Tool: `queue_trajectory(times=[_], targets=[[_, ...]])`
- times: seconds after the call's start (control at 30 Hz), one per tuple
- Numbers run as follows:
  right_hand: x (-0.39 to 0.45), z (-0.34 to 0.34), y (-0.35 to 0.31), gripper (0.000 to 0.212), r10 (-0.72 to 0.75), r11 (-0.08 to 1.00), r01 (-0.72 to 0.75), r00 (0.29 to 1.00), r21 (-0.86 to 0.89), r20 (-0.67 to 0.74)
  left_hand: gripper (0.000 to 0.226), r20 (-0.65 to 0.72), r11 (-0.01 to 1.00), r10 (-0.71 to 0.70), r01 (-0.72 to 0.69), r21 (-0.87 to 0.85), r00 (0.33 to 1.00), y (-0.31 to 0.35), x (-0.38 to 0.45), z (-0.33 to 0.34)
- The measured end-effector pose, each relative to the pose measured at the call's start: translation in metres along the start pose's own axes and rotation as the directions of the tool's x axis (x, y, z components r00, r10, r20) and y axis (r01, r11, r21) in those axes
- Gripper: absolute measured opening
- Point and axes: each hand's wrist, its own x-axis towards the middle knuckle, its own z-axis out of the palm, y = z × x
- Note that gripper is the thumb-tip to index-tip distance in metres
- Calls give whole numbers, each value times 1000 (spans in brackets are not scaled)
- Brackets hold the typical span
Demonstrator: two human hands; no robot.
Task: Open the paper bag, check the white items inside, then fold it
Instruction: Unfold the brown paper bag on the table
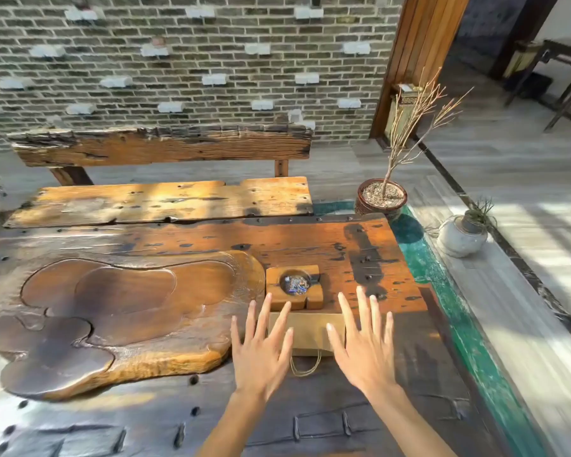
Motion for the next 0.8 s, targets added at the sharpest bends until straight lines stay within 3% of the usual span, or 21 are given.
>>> queue_trajectory(times=[0.03, 0.23, 0.5, 0.67, 0.8], targets=[[-3, -2, -1, 67, 16, 1000, -17, 998, 12, 61, 52, 73, 1000, -17, 18, -4, 997, -1, -3, -2], [-16, 14, 6, 65, 48, 998, -55, 976, 28, 210, 48, 125, 999, -48, 48, 3, 991, -17, -16, 16], [23, -7, 19, 62, 185, 945, -265, 917, 194, 355, 44, 204, 938, -26, 95, -335, 979, -39, 24, 15], [59, 9, 35, 50, 327, 727, -538, 817, 427, 474, 46, 354, 828, -149, 312, -466, 923, -60, 51, 22], [81, 37, 43, 49, 400, 547, -720, 672, 426, 623, 58, 501, 652, -344, 586, -481, 794, -69, 70, 33]])
